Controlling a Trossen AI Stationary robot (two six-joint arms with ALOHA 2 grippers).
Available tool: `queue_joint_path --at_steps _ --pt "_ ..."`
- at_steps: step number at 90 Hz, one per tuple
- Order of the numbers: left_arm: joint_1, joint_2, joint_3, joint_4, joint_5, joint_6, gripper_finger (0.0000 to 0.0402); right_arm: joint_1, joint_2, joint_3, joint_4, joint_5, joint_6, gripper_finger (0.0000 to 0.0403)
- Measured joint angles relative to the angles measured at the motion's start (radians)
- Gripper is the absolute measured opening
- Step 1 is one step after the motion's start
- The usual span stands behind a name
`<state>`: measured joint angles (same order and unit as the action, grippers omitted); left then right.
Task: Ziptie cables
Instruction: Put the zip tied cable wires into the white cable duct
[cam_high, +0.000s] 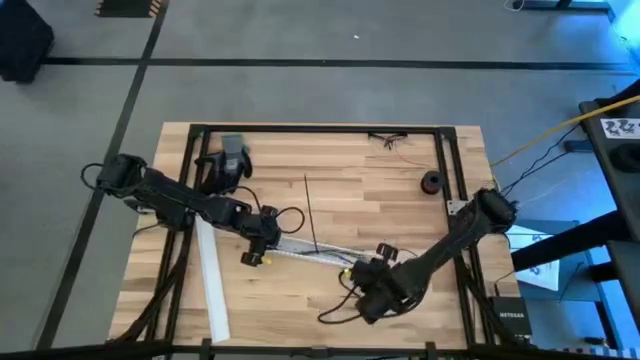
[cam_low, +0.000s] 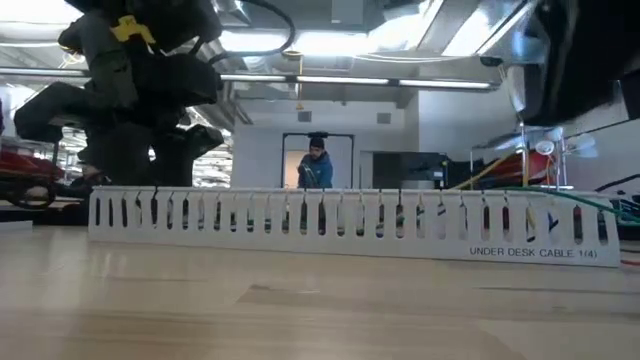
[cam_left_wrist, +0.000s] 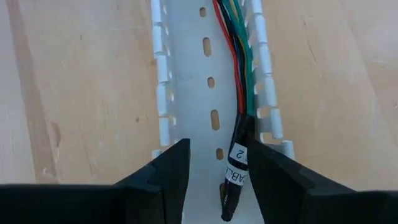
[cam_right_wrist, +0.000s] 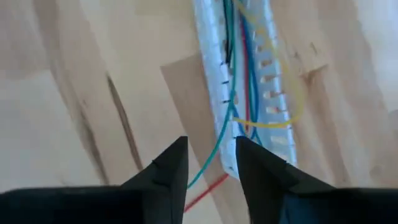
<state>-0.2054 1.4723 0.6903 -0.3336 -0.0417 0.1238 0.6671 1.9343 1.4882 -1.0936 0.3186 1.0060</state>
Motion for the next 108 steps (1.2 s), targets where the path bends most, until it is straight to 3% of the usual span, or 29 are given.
queue_joint_path --at_steps 15,33,61,69,79,94,108 --pt "0.0 0.0 0.0 0.001 0.001 0.0 0.0155 0.009 0.044 0.0 0.008 -0.101 0.05 0.0125" --pt "0.0 0.0 0.0 0.003 0.002 0.0 0.0155 0.042 0.043 -0.01 -0.027 -0.052 0.156 0.0124" --pt "0.0 0.0 0.0 0.005 0.005 0.0 0.0155 0.032 0.043 -0.18 0.146 -0.064 0.242 0.0121" --pt "0.0 0.0 0.0 0.005 0.005 -0.001 0.0155 0.033 0.043 -0.197 0.15 -0.063 0.264 0.0095" --pt "0.0 0.0 0.0 0.005 0.005 0.001 0.0155 0.033 0.043 -0.173 0.139 -0.091 0.209 0.0025" --pt "0.0 0.0 0.0 0.01 0.005 0.005 0.0155 0.033 0.043 -0.039 -0.093 -0.107 0.131 0.001" --pt "0.0 0.0 0.0 0.017 0.005 0.007 0.0155 0.033 0.042 0.055 -0.38 -0.031 0.098 0.0005"
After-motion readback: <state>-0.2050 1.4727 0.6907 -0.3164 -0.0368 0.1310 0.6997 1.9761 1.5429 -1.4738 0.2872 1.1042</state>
